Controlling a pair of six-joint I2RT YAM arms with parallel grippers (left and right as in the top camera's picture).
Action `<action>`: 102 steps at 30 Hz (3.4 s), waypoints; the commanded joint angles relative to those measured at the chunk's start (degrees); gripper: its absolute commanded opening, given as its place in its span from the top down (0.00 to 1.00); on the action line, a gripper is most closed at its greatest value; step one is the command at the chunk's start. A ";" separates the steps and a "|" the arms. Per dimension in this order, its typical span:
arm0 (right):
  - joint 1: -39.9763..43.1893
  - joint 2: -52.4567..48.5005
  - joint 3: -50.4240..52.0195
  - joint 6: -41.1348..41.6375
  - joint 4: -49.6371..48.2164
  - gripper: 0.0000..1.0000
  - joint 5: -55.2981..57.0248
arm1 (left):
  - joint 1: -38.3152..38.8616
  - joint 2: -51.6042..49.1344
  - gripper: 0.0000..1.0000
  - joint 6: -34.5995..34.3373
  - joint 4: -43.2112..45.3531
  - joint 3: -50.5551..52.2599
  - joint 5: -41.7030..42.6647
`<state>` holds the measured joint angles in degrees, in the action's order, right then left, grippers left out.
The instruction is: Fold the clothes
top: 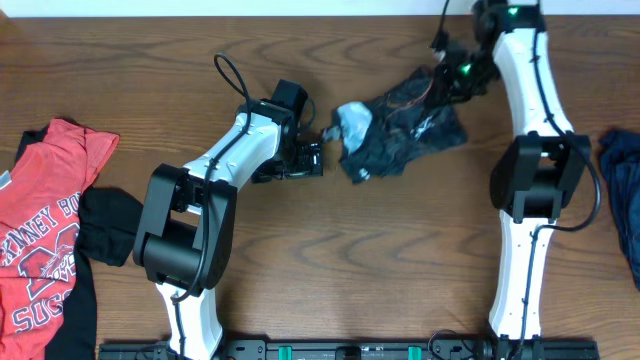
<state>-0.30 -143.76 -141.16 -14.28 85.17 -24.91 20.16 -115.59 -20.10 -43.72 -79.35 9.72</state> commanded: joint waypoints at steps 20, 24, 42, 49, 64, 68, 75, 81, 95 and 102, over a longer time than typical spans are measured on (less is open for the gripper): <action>17.38 0.20 -18.03 10.03 6.29 0.99 6.91 | 4.44 -1.27 0.02 -0.31 1.46 -0.76 4.48; 20.11 0.20 -19.28 10.32 7.45 0.99 6.95 | 6.99 -1.29 0.02 -0.33 1.46 -0.76 4.46; 33.79 4.76 -21.14 10.36 7.45 0.99 2.99 | 15.56 -1.33 0.02 -0.33 1.42 -0.76 4.68; 39.28 9.73 -21.14 9.49 6.80 0.99 -0.02 | 15.82 -1.33 0.02 -0.35 1.22 -0.76 4.90; 49.66 16.04 -21.03 9.05 6.19 0.99 -5.88 | 15.82 -1.33 0.02 -0.57 -1.14 -0.76 7.89; 53.53 16.04 -21.03 7.82 6.14 0.99 -8.04 | 15.82 -1.33 0.02 -0.76 -2.08 -0.76 8.13; 62.40 15.80 -20.98 1.84 7.08 0.99 -17.88 | 15.82 -1.33 0.02 -0.81 -2.27 -0.76 9.33; 65.99 12.17 -20.55 -2.40 8.50 0.99 -23.54 | 15.82 -1.33 0.02 -1.22 -2.23 -0.76 9.35; 58.53 0.15 -20.35 -7.63 10.14 0.99 -28.02 | 15.82 -1.33 0.02 -1.62 -0.81 -0.76 11.72; 47.39 2.78 -20.41 -5.20 6.32 0.98 -26.53 | 15.82 -1.36 0.02 -1.62 0.74 -0.76 11.74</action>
<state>52.56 -144.68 -160.77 -20.25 92.86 -49.28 35.92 -116.05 -21.19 -42.96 -79.35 20.93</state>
